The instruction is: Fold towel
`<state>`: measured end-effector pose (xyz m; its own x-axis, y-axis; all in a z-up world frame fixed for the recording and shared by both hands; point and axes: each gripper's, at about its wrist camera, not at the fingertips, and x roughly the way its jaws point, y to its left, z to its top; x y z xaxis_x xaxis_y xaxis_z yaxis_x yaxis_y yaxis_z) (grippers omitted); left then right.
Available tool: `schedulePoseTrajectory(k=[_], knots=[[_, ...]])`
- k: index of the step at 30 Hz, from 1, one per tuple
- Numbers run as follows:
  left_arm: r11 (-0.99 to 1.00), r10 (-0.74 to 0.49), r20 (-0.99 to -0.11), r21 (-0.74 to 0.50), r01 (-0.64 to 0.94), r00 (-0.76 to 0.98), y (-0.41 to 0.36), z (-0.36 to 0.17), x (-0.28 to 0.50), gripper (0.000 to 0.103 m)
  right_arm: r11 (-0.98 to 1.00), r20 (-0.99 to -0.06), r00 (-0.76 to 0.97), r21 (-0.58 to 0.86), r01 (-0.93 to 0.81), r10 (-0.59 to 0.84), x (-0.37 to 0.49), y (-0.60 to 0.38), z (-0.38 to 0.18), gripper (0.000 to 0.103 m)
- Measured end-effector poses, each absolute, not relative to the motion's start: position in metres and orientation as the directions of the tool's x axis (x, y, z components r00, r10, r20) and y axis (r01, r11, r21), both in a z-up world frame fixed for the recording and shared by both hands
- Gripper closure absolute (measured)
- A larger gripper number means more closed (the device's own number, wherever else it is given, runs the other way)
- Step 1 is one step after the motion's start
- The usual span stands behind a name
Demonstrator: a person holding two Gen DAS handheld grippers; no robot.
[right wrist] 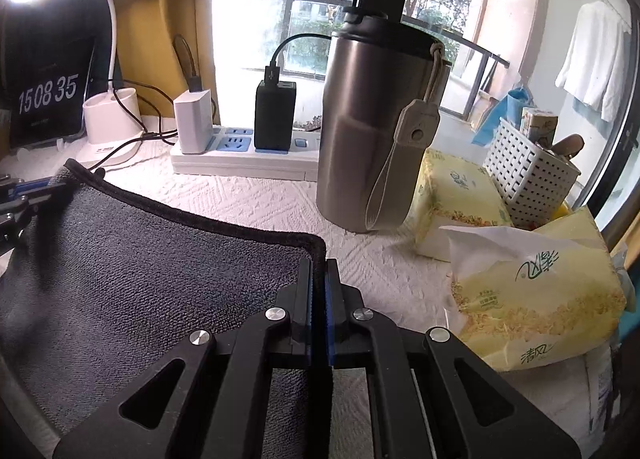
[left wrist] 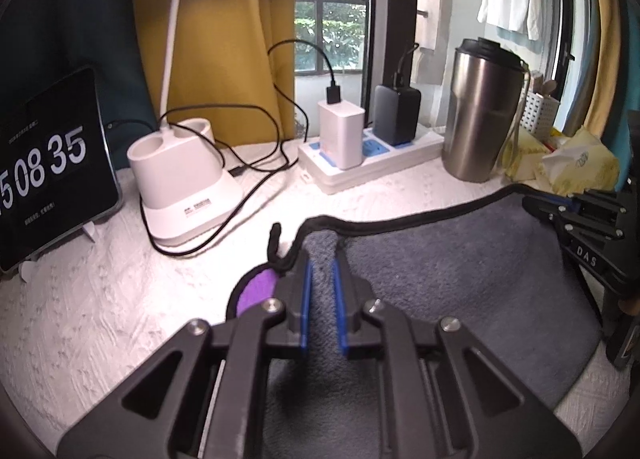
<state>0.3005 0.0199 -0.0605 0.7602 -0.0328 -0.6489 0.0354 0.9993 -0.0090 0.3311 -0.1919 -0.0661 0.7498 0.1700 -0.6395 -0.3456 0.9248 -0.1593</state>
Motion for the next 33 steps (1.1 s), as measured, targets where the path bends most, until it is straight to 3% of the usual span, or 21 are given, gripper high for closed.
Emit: schedulePoseTrajectory(k=[6,8,15,16,19,20,22,26,33], knots=[[0.998,0.014,-0.691,0.053,0.032,0.723,0.012,-0.074,0.311,0.089,0.920,-0.683,0.713,-0.161,-0.358,0.158,0.341,-0.187,-0.075,0.097],[0.998,0.018,-0.705,0.051,0.024,0.709,0.014,-0.077,0.314,0.084,0.918,-0.706,0.693,-0.162,-0.362,0.148,0.345,-0.185,-0.080,0.097],[0.998,-0.054,-0.721,-0.062,0.014,0.690,0.032,-0.081,0.320,0.075,0.916,-0.740,0.662,-0.173,-0.362,0.122,0.351,-0.181,-0.088,0.097],[0.998,-0.052,-0.725,-0.065,0.007,0.687,0.034,-0.081,0.320,0.067,0.917,-0.742,0.660,-0.172,-0.361,0.121,0.352,-0.182,-0.088,0.097],[0.996,-0.052,-0.732,-0.087,-0.018,0.679,0.038,-0.082,0.320,0.027,0.916,-0.743,0.660,-0.179,-0.360,0.114,0.352,-0.182,-0.090,0.095],[0.994,-0.066,-0.722,-0.107,-0.017,0.689,0.040,-0.081,0.318,0.020,0.915,-0.743,0.660,-0.182,-0.360,0.112,0.352,-0.182,-0.089,0.094],[0.993,-0.072,-0.707,-0.115,-0.013,0.704,0.041,-0.078,0.314,0.017,0.917,-0.744,0.659,-0.180,-0.357,0.110,0.354,-0.179,-0.090,0.092],[0.995,-0.059,-0.697,-0.099,-0.015,0.715,0.040,-0.076,0.307,0.013,0.930,-0.742,0.662,-0.161,-0.329,0.106,0.356,-0.186,-0.087,0.075],[0.995,-0.060,-0.667,-0.099,-0.009,0.743,0.042,-0.064,0.291,0.013,0.933,-0.738,0.659,-0.123,-0.338,0.141,0.347,-0.195,-0.080,0.066]])
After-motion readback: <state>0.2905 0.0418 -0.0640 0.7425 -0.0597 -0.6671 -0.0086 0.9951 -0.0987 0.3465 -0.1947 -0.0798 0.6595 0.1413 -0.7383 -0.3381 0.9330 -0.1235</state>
